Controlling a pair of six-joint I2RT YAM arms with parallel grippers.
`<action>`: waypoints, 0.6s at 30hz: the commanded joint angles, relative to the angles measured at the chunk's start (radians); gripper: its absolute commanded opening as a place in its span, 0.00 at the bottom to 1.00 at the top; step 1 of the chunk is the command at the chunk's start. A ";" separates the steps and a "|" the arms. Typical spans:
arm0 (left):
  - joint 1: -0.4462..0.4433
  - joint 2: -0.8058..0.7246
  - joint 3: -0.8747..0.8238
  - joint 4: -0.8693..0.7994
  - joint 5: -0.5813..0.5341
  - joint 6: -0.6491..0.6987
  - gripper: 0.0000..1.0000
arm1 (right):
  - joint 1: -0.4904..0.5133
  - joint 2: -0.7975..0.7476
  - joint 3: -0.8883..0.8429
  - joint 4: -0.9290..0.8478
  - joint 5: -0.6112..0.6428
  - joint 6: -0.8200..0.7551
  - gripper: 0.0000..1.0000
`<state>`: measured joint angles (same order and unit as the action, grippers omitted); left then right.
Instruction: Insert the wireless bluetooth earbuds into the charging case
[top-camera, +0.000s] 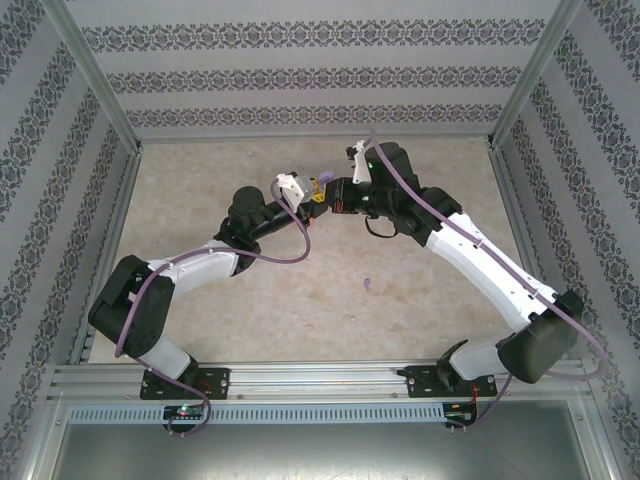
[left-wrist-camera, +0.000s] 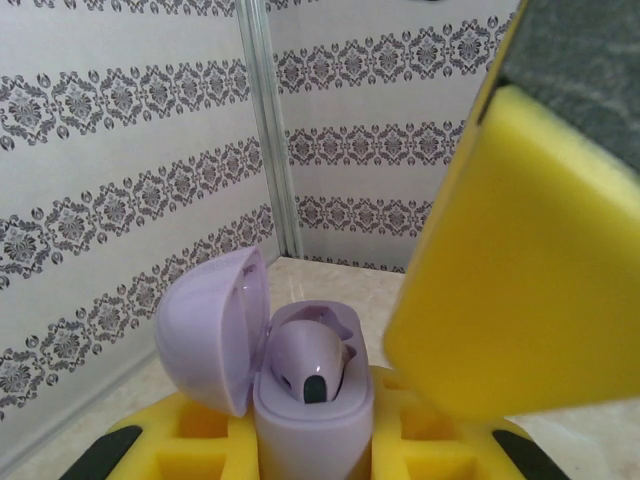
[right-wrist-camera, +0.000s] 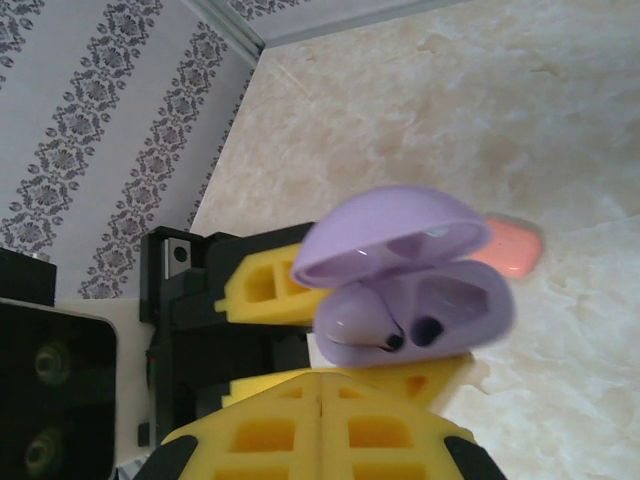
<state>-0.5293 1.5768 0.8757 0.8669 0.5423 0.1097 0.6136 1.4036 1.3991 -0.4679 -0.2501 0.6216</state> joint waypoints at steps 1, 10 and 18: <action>-0.007 0.006 0.025 0.022 0.022 0.005 0.00 | 0.009 0.014 0.039 0.008 -0.004 -0.018 0.00; -0.001 0.006 -0.002 0.057 -0.052 -0.003 0.00 | -0.046 -0.219 -0.094 -0.063 0.096 0.014 0.00; 0.015 -0.049 -0.063 0.086 -0.104 -0.022 0.00 | -0.084 -0.325 -0.466 -0.140 0.210 0.111 0.47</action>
<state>-0.5262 1.5719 0.8421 0.8841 0.4622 0.1036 0.5278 1.0386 1.0393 -0.5362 -0.1112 0.6903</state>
